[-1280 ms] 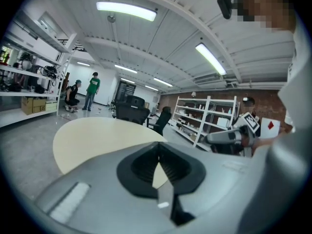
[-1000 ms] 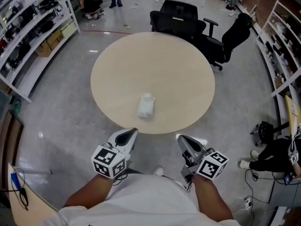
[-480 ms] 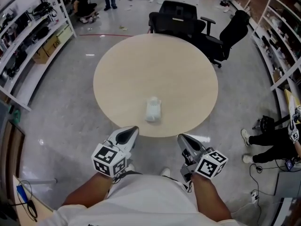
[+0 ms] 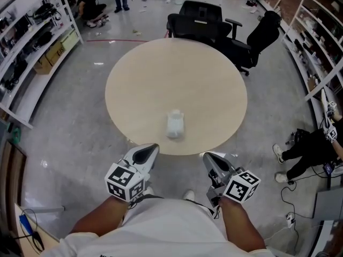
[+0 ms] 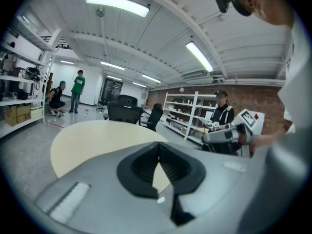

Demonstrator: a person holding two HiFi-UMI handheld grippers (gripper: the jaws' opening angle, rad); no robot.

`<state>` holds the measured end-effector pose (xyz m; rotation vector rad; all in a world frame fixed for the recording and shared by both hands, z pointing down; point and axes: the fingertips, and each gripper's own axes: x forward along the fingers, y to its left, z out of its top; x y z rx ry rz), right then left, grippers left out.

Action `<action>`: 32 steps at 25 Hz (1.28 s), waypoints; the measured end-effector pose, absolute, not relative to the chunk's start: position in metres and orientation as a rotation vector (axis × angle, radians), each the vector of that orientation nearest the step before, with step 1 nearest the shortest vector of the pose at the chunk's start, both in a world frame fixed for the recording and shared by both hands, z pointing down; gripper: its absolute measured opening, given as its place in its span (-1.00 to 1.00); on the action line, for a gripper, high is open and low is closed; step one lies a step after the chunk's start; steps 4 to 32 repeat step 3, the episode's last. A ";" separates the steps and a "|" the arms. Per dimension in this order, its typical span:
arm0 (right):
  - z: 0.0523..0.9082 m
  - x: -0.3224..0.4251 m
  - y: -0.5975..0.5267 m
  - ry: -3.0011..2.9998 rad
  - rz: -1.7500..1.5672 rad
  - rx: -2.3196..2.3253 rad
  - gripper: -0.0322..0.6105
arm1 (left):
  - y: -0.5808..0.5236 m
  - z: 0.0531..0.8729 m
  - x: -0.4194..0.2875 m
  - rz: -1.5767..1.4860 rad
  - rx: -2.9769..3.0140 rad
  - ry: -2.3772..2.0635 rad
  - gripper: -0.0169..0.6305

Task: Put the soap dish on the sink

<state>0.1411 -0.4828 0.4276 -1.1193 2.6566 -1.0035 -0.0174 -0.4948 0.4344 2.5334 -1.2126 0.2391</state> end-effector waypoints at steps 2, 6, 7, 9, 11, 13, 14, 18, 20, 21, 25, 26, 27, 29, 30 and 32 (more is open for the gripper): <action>0.427 0.139 -0.482 2.662 -1.003 -1.116 -0.90 | -0.494 0.436 -0.018 0.240 2.530 -1.212 -0.92; 0.427 0.138 -0.482 2.665 -1.003 -1.115 -0.90 | -0.493 0.437 -0.019 0.241 2.527 -1.211 -0.92; 0.427 0.138 -0.482 2.665 -1.003 -1.115 -0.90 | -0.493 0.437 -0.019 0.241 2.527 -1.211 -0.92; 0.427 0.138 -0.482 2.665 -1.003 -1.115 -0.90 | -0.493 0.437 -0.019 0.241 2.527 -1.211 -0.92; 0.427 0.138 -0.482 2.665 -1.003 -1.115 -0.90 | -0.493 0.437 -0.019 0.241 2.527 -1.211 -0.92; 0.427 0.138 -0.482 2.665 -1.003 -1.115 -0.90 | -0.493 0.437 -0.019 0.241 2.527 -1.211 -0.92; 0.427 0.138 -0.482 2.665 -1.003 -1.115 -0.90 | -0.493 0.437 -0.019 0.241 2.527 -1.211 -0.92; 0.427 0.138 -0.482 2.665 -1.003 -1.115 -0.90 | -0.493 0.437 -0.019 0.241 2.527 -1.211 -0.92; 0.427 0.138 -0.482 2.665 -1.003 -1.115 -0.90 | -0.493 0.437 -0.019 0.241 2.527 -1.211 -0.92; 0.427 0.138 -0.482 2.665 -1.003 -1.115 -0.90 | -0.493 0.437 -0.019 0.241 2.527 -1.211 -0.92; 0.427 0.138 -0.482 2.665 -1.003 -1.115 -0.90 | -0.493 0.437 -0.019 0.241 2.527 -1.211 -0.92; 0.427 0.138 -0.482 2.665 -1.003 -1.115 -0.90 | -0.493 0.437 -0.019 0.241 2.527 -1.211 -0.92; 0.427 0.138 -0.482 2.665 -1.003 -1.115 -0.90 | -0.493 0.437 -0.019 0.241 2.527 -1.211 -0.92; 0.427 0.138 -0.482 2.665 -1.003 -1.115 -0.90 | -0.493 0.437 -0.019 0.241 2.527 -1.211 -0.92; 0.427 0.138 -0.482 2.665 -1.003 -1.115 -0.90 | -0.493 0.437 -0.019 0.241 2.527 -1.211 -0.92; 0.427 0.138 -0.482 2.665 -1.003 -1.115 -0.90 | -0.493 0.437 -0.019 0.241 2.527 -1.211 -0.92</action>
